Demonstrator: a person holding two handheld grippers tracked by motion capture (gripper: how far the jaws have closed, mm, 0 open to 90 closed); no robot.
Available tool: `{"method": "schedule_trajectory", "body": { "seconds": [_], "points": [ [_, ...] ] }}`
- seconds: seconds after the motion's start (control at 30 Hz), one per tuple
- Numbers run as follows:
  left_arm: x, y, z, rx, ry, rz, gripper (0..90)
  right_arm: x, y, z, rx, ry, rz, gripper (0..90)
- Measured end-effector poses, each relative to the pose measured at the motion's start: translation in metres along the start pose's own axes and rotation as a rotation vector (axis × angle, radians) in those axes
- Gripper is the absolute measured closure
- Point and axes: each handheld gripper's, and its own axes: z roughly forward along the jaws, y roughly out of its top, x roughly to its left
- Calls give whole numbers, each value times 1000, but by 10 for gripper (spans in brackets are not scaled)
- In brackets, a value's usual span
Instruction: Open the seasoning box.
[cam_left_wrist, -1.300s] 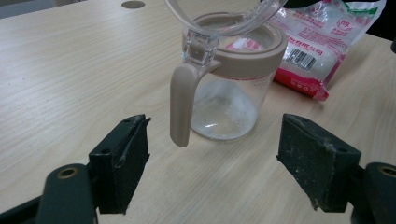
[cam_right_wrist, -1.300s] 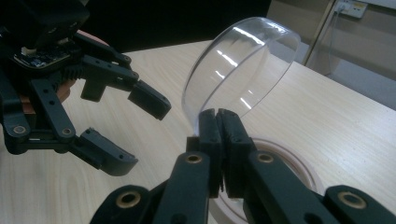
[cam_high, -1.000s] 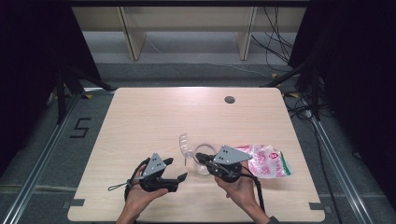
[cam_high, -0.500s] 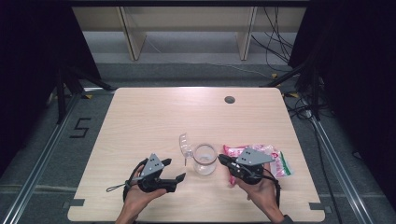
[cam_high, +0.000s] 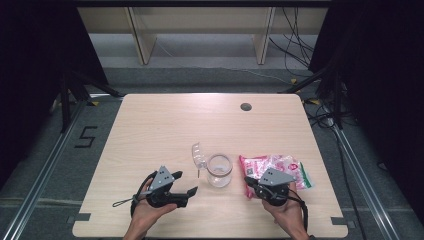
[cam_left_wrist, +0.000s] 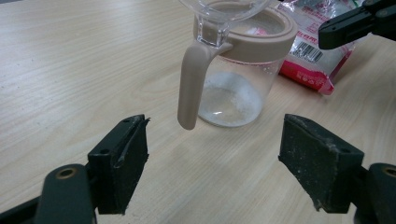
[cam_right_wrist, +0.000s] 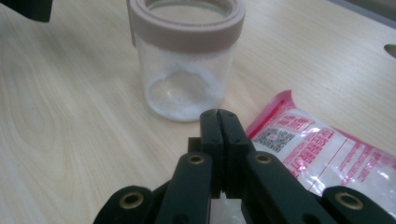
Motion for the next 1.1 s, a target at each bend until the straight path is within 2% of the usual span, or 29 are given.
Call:
{"method": "schedule_trajectory", "body": {
  "seconds": [0.03,0.07,0.17,0.2,0.23,0.27,0.3,0.43,0.5,0.53,0.67,0.73,0.8,0.87,0.9,1.03,1.07,1.1],
  "points": [
    [0,0,0,1,0,-1,230,2,-1,1,9,-1,8,900],
    [0,0,0,1,2,-2,230,1,-2,2,17,-2,-12,900],
    [-1,-1,0,1,-1,-2,230,4,-5,6,44,3,-17,900],
    [0,-1,-1,6,3,17,230,6,-5,7,53,2,-25,900],
    [-1,-2,-1,6,7,-3,229,6,-6,8,63,-3,-44,900],
    [-2,-3,0,0,4,-17,230,8,-6,8,80,-10,-42,900],
    [-2,-3,0,2,3,-11,229,8,-7,9,74,-11,-58,900],
    [-2,-5,-1,15,6,-6,229,8,-8,8,74,-6,-57,900],
    [-3,-6,-1,6,4,-15,229,8,-8,6,84,-17,-44,900],
    [-3,-6,-2,12,3,-8,228,7,-8,6,87,-18,-58,900],
    [-5,-9,-3,14,-2,-7,228,6,-12,2,93,-22,-46,900],
    [-7,-11,-4,22,-4,2,228,6,-13,0,100,-29,-50,900],
    [-9,-14,-4,21,-7,-5,227,5,-14,-2,102,-33,-57,900],
    [-10,-17,-5,29,-15,-3,226,5,-15,-4,106,-38,-43,900],
    [-10,-18,-5,31,-11,-2,226,3,-16,-4,102,-35,-55,900],
    [-11,-23,-7,26,-3,-16,226,2,-18,-9,108,-42,-41,900],
    [-10,-23,-8,39,1,-2,226,1,-19,-10,106,-43,-45,900],
    [-11,-23,-9,35,0,-6,226,0,-20,-11,108,-44,-39,900]
  ]
}}
